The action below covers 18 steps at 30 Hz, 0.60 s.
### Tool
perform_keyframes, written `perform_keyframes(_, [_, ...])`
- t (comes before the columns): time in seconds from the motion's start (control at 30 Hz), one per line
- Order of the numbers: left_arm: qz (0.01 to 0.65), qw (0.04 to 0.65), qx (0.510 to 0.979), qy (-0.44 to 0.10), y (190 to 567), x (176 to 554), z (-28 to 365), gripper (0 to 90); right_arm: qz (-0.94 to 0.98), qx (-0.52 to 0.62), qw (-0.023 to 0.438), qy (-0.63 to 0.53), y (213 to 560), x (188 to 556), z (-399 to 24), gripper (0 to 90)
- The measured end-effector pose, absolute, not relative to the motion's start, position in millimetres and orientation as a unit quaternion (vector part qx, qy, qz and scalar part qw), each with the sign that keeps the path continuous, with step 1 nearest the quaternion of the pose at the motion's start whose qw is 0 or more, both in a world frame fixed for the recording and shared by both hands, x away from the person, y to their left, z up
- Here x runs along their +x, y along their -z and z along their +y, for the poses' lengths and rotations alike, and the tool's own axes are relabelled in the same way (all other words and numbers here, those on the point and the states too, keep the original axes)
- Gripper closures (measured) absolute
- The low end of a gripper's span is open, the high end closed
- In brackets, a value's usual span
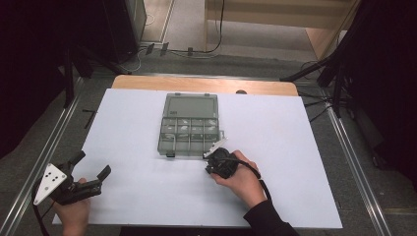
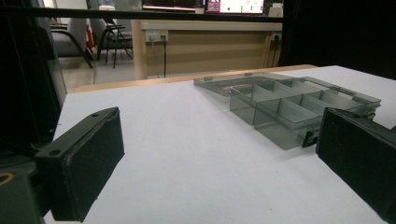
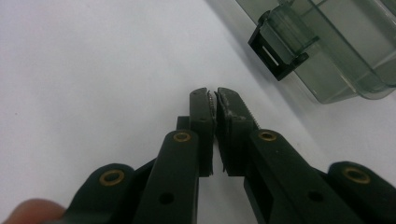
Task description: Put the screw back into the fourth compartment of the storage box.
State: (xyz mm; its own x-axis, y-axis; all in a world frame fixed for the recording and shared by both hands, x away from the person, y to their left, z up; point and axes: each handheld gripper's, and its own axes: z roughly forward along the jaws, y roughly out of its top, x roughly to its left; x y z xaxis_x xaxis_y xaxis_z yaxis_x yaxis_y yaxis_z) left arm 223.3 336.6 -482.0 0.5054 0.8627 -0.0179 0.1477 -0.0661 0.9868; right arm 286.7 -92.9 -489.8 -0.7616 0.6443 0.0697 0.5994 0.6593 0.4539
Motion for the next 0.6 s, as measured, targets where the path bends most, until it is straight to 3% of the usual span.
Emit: perform_keyframes(0.6, [0.382, 0.565, 0.659, -0.317, 482, 224, 336, 1.2, 0.895, 0.353, 0.046, -0.268, 474, 287, -101, 89.9])
